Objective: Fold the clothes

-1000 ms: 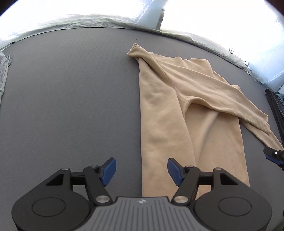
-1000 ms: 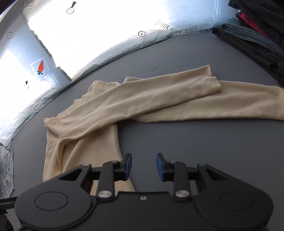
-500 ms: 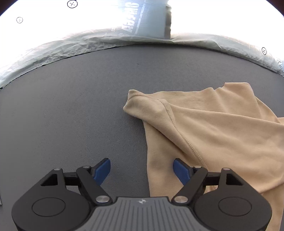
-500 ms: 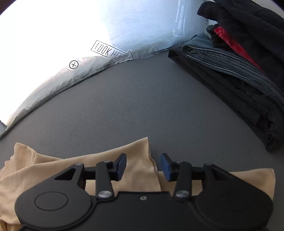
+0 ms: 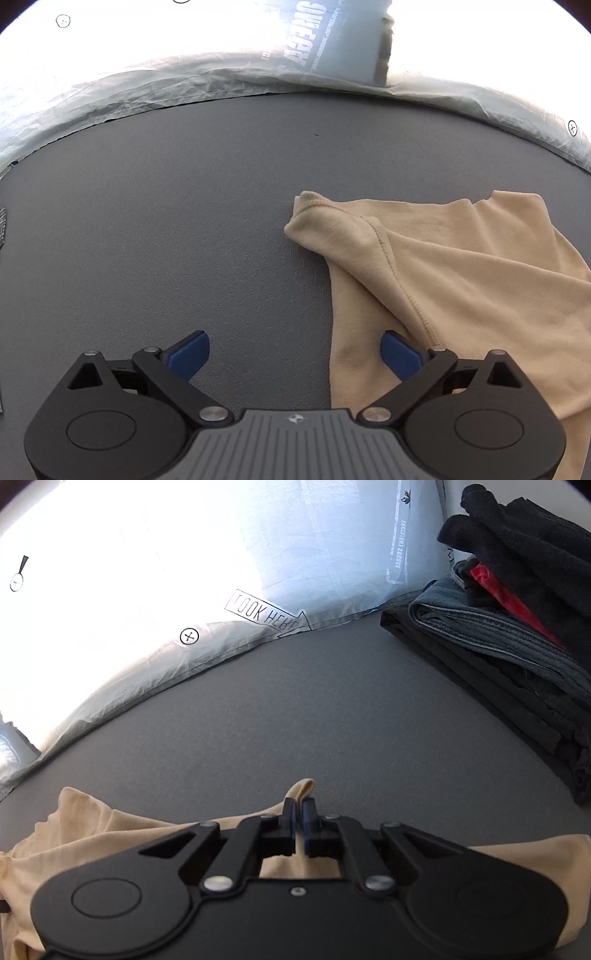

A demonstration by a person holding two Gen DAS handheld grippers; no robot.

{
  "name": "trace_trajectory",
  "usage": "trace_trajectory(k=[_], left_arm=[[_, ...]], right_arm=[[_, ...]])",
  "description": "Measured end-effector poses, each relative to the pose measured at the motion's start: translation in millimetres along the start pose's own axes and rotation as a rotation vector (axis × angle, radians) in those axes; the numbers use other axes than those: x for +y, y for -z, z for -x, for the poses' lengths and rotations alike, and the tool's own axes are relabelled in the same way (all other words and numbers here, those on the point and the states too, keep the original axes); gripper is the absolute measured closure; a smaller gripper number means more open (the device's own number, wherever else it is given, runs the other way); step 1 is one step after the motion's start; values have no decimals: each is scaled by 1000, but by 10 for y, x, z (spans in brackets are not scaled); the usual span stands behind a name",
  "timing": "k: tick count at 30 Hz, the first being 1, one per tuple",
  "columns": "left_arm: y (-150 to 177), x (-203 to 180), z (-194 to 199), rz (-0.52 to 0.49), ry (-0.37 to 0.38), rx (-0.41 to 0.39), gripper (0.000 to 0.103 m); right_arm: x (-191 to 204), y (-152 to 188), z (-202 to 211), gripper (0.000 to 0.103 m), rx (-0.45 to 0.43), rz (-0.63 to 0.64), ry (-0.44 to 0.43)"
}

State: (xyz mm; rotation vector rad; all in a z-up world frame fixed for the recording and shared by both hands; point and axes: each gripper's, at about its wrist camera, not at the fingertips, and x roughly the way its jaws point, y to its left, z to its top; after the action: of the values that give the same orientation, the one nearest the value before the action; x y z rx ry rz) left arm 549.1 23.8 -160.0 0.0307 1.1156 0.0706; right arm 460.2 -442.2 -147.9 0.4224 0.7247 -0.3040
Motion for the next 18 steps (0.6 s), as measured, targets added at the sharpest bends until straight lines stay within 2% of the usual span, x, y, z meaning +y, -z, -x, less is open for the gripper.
trace_trajectory(k=[4,8,13,18], left_arm=[[192,34,336,11,16,-24,4],[606,42,631,18,18,1,4],[1274,82,895,32,16,53,4],[1878,150,1047,37,27,110,4]], right_arm=[[93,54,338,99,-30,-88,-170],[189,254,595,99,-2,-215,-335],[298,724,812,100,106,-385,-535],[553,1266,1027,100,244,-400,-623]])
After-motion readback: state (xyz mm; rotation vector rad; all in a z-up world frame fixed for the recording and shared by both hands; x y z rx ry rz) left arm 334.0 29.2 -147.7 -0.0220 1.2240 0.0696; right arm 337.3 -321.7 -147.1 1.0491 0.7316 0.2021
